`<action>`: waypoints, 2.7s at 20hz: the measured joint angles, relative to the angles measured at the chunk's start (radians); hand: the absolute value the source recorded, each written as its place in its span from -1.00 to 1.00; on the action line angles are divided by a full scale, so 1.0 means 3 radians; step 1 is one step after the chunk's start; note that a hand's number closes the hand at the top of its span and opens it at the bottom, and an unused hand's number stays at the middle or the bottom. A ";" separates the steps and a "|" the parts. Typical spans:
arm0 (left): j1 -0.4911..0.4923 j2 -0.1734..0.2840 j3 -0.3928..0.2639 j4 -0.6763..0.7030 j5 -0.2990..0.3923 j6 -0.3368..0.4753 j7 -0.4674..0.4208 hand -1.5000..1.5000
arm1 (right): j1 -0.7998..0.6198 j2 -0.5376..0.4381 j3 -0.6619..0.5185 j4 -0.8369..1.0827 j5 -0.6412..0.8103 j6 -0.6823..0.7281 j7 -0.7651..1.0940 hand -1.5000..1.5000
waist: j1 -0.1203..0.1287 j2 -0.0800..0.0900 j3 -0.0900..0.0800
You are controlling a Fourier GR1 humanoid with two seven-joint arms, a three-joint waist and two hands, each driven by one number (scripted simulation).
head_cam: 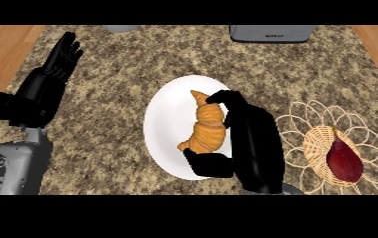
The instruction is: Pick the croissant from the placemat and place it in the plate
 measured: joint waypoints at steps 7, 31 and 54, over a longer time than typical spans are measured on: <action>0.0042 -0.0047 -0.0019 -0.0112 -0.0023 -0.0006 0.0067 0.00 | -0.0714 0.0053 -0.0016 0.1239 -0.0209 -0.0526 0.0046 1.00 | 0.0010 0.0001 0.0002; 0.0060 -0.0072 0.0027 -0.0128 -0.0040 -0.0100 0.0021 0.00 | -0.1608 0.0061 0.0143 0.3063 -0.2246 -0.2762 -0.1189 -1.00 | 0.0070 0.0014 0.0006; 0.0097 -0.0096 0.0143 -0.0178 -0.0070 -0.0108 0.0118 0.00 | 0.0785 -0.1141 -0.0843 0.0654 -0.3267 -0.2041 -0.2492 -1.00 | -0.0078 -0.0014 0.0004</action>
